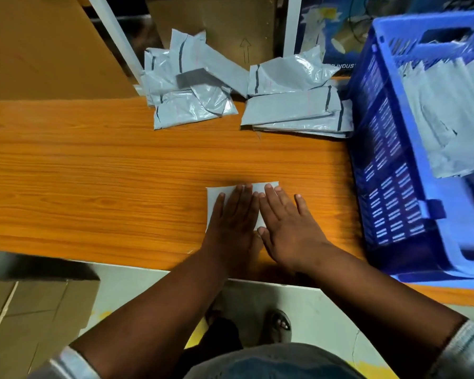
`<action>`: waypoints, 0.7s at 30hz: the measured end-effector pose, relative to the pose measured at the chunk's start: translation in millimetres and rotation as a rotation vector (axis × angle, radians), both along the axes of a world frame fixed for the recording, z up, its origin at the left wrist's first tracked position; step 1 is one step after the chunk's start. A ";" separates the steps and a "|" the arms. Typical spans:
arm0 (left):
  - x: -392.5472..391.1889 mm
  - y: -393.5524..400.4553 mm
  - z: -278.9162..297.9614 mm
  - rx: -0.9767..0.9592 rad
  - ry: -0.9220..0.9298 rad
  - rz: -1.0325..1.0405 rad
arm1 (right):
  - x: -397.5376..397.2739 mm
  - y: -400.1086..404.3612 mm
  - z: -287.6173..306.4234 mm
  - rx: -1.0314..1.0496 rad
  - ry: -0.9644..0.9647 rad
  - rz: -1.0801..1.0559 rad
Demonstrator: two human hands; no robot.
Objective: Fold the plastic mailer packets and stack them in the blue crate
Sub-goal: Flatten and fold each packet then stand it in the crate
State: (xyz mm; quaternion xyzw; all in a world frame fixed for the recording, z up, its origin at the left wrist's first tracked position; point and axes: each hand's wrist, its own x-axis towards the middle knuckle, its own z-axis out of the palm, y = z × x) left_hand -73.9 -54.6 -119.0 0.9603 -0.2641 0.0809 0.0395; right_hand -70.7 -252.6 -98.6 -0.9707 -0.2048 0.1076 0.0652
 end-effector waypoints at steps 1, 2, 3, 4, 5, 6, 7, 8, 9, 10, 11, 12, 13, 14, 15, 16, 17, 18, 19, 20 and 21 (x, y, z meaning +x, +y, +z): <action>0.3 0.4 -0.5 -0.006 0.011 0.002 | 1.6 0.9 3.4 -0.021 0.021 -0.003; 0.5 0.6 0.2 -0.020 0.028 -0.001 | 3.2 1.7 8.4 -0.039 0.044 -0.003; 1.9 1.1 1.6 -0.038 0.039 -0.012 | 5.7 2.4 14.3 -0.059 0.068 0.001; 4.1 2.9 4.6 -0.054 0.058 -0.026 | 8.6 2.9 20.5 -0.087 0.091 0.009; 6.3 5.7 8.6 -0.058 0.068 -0.037 | 11.3 3.8 25.5 -0.116 0.112 0.015; 7.0 9.7 14.3 -0.053 0.072 -0.034 | 13.4 5.0 30.2 -0.135 0.117 0.014; 5.9 14.2 18.1 -0.055 0.063 -0.006 | 14.2 7.1 34.6 -0.139 0.102 0.004; 2.8 19.4 22.5 -0.064 0.065 0.053 | 14.4 10.5 38.2 -0.133 0.070 -0.003; -0.9 24.9 23.6 -0.073 0.061 0.126 | 13.6 15.6 40.6 -0.118 0.028 0.011; -5.3 30.3 21.3 -0.073 0.065 0.183 | 12.1 21.8 40.1 -0.099 -0.013 0.053; -10.5 35.0 15.4 -0.068 0.064 0.206 | 10.3 29.8 37.0 -0.080 -0.050 0.112; -15.6 39.1 9.6 -0.054 0.077 0.204 | 8.1 38.0 31.9 -0.059 -0.076 0.160; -19.3 42.8 2.5 -0.015 0.097 0.185 | 5.7 45.7 25.5 -0.043 -0.074 0.182; -22.5 45.6 -3.5 0.027 0.126 0.167 | 3.3 51.5 19.3 -0.039 -0.056 0.179; -24.0 48.5 -10.7 0.053 0.146 0.155 | 1.4 54.4 12.6 -0.029 -0.046 0.168; -24.4 50.1 -13.7 0.050 0.136 0.141 | 1.1 54.7 6.9 -0.009 -0.048 0.163; -22.7 51.0 -16.2 0.020 0.104 0.140 | 3.5 53.8 4.5 0.007 -0.048 0.167; -21.6 50.8 -15.6 -0.026 0.088 0.144 | 6.4 52.3 4.0 0.007 -0.028 0.177; -19.8 50.0 -11.9 -0.048 0.090 0.141 | 9.1 51.2 5.4 -0.001 0.000 0.191; -19.0 50.1 -7.7 -0.055 0.120 0.136 | 11.5 50.5 7.7 -0.002 0.025 0.200; -17.1 52.9 -7.0 -0.047 0.163 0.126 | 14.6 49.8 10.0 0.003 0.052 0.202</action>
